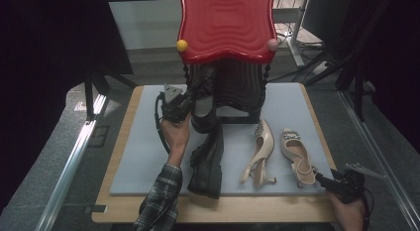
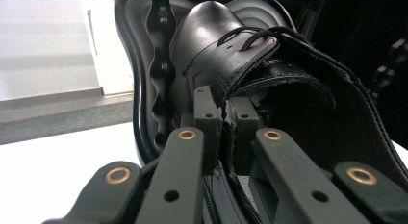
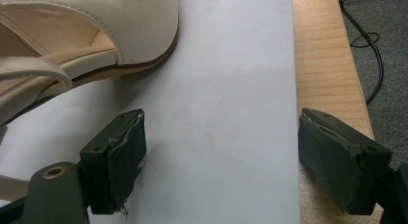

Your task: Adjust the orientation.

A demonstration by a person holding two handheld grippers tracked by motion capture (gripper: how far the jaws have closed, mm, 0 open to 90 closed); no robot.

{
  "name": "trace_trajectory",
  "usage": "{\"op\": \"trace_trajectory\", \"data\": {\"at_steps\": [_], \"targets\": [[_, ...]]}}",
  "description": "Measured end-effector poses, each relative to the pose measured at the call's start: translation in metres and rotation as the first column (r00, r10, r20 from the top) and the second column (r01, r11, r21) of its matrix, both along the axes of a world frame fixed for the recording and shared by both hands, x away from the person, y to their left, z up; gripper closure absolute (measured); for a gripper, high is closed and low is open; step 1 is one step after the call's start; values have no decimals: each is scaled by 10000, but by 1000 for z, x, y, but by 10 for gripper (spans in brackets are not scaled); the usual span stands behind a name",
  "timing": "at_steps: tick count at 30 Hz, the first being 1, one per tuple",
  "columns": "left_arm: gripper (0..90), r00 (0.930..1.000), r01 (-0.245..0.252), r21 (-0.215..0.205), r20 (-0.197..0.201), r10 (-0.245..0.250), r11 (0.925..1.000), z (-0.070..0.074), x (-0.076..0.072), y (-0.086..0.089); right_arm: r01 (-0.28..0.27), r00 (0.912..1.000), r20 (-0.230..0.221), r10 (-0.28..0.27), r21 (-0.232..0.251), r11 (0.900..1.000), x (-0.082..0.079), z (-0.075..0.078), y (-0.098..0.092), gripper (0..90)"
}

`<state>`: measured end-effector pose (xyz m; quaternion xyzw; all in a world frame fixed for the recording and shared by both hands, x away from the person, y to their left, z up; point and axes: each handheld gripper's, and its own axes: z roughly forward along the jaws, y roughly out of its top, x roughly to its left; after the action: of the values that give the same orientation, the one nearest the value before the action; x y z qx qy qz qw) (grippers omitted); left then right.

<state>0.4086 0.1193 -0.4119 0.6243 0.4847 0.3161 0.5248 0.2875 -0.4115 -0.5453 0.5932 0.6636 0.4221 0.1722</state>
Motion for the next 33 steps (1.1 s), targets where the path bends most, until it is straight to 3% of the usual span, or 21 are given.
{"op": "trace_trajectory", "data": {"at_steps": [7, 16, 19, 22, 24, 26, 33], "targets": [[854, 9981, -593, -282, 123, 597, 9978, -2, 18, -9, -26, 10000, 9, 26, 57, 10000, 0, 0, -1, 175], [848, 9923, -1202, 105, 315, 1199, 9927, 2, 34, -23, -39, 10000, 28, 39, 81, 10000, 0, 0, -1, 174], [838, 9909, -1320, 0, 263, 1320, 9912, 4, 39, -24, -22, 10000, 29, 22, 122, 9999, 0, 0, -1, 174], [813, 9919, -1244, 87, 276, 1241, 9922, 4, 39, -25, -32, 10000, 26, 31, 132, 9999, 0, 0, -1, 174], [746, 9930, -1154, 42, 250, 1153, 9933, 4, 39, -24, -31, 10000, 28, 30, 127, 9999, 0, 0, -1, 173], [730, 9953, -945, -188, 208, 949, 9953, 2, 39, -22, -52, 10000, 26, 52, 114, 9999, 0, 0, -1, 173], [601, 9967, -714, 15, 401, 713, 9974, 4, 33, -24, -28, 10000, -36, 29, 196, 9998, 0, 0, -1, 173]]}}
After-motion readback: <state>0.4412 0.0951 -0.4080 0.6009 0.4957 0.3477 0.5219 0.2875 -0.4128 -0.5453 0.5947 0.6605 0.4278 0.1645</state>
